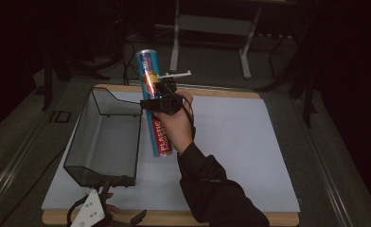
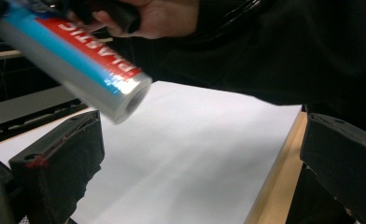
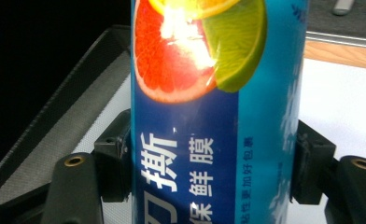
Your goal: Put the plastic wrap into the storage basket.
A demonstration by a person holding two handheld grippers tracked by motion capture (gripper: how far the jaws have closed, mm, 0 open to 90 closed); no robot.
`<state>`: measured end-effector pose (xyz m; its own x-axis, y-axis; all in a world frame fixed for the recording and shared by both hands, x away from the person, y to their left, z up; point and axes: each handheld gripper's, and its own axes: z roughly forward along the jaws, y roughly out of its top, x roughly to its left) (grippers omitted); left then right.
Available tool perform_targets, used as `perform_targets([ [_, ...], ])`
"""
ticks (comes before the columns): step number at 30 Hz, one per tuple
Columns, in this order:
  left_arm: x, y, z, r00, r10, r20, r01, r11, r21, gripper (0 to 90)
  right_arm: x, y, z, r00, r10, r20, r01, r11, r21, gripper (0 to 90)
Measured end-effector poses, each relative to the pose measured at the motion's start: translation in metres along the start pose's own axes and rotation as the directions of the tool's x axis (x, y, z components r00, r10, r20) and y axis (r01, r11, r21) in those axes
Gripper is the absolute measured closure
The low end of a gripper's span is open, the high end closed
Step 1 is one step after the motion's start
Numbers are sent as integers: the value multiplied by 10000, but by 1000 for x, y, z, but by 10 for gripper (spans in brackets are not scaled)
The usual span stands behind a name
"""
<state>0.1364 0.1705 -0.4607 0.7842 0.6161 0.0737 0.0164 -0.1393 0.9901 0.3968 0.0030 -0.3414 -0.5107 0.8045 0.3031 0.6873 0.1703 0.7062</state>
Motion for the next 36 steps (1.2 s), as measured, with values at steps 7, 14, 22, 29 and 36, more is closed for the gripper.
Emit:
perform_targets([
  [7,-1,0,-2,9999,45,-147,-45,10000,-58,6,23,4,18,9990,27,-452,-38,9997,-231,316],
  [14,-1,0,-4,9995,2,-305,-3,10000,-36,6,41,4,37,9975,165,-694,-186,9994,-293,315],
  [22,0,0,-7,9988,-13,-488,8,10000,-97,6,59,-5,74,9958,375,-830,-381,9993,-57,316],
  [29,-1,-1,-9,9987,58,-512,-59,10000,-21,6,68,-21,105,9978,427,-504,-416,9989,233,316],
  [36,0,-1,-9,9988,42,-495,-44,10000,-38,6,70,-40,121,9991,349,-242,-332,9973,647,316],
])
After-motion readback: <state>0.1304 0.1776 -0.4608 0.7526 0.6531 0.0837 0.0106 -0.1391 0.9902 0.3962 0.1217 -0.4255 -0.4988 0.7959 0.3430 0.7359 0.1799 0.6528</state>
